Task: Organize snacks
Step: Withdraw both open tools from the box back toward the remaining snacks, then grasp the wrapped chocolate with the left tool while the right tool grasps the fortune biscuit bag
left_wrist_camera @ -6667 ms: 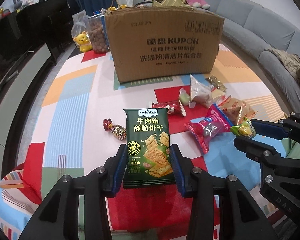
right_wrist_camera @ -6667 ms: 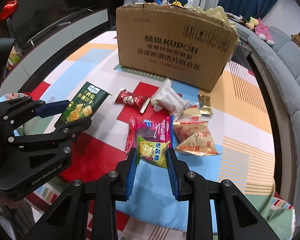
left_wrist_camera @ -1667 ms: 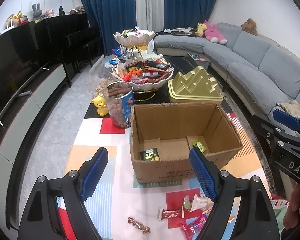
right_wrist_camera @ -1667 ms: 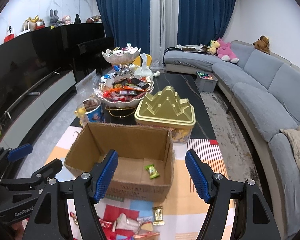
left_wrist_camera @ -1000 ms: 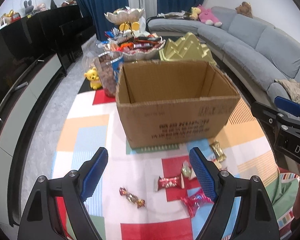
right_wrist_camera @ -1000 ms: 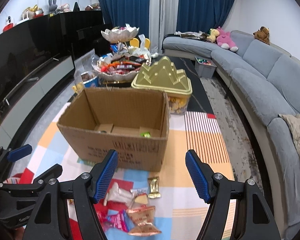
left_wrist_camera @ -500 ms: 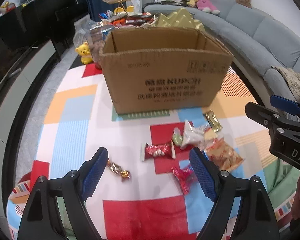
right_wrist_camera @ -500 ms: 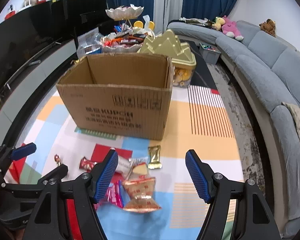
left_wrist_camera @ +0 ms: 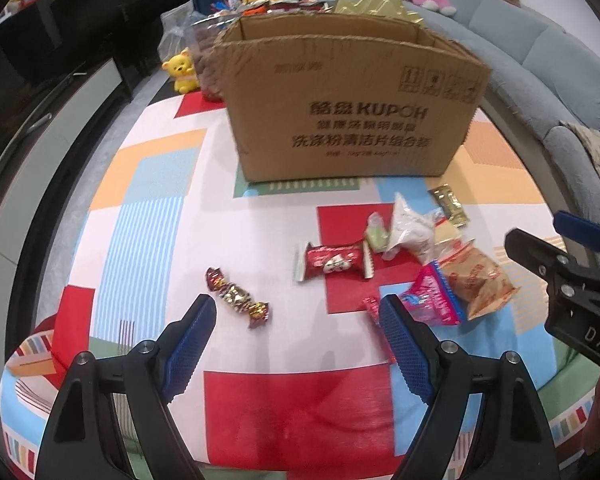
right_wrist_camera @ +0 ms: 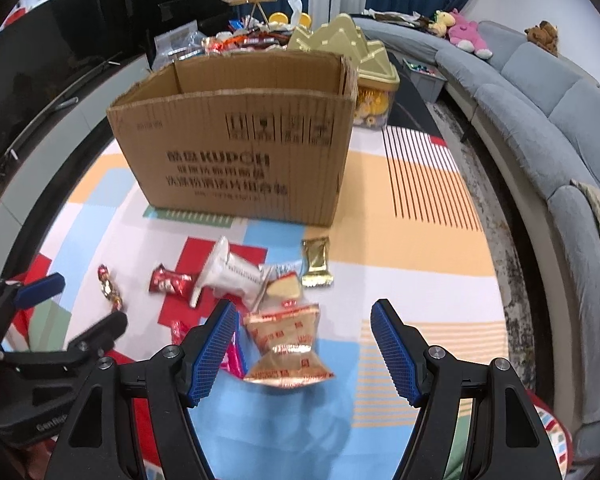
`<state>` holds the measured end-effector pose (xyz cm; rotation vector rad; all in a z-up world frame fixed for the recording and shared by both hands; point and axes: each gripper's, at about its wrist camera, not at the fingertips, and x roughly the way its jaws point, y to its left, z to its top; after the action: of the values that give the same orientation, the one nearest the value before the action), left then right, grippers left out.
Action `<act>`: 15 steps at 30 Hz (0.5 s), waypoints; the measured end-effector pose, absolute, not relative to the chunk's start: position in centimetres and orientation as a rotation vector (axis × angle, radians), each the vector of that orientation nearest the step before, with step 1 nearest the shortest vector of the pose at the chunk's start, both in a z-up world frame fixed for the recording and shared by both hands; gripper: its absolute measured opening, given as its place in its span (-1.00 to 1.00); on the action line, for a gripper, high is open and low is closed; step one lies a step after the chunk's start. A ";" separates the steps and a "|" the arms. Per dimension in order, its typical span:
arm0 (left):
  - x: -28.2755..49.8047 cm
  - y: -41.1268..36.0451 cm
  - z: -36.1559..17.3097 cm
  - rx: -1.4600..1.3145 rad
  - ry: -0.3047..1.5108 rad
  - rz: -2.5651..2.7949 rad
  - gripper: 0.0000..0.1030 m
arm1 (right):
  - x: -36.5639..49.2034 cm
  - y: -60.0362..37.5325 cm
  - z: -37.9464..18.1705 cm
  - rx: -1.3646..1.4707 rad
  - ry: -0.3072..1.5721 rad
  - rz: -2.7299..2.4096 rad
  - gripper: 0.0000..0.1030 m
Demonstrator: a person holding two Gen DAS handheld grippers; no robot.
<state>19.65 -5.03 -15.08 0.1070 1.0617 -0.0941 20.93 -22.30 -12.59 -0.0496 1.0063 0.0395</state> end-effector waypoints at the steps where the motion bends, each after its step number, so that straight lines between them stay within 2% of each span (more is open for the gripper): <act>1: 19.6 -4.9 -15.3 0.109 1.062 -0.085 0.62 | 20.9 -22.2 -12.9 -0.051 1.014 0.035 0.37; 15: 21.0 -1.6 -17.7 0.082 1.061 0.080 0.62 | 21.3 -21.4 -16.5 -0.066 1.096 -0.045 0.37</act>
<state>20.98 -1.61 -17.66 0.0818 1.0614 0.0799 21.35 -21.35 -16.53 -0.0658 1.0965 -0.0446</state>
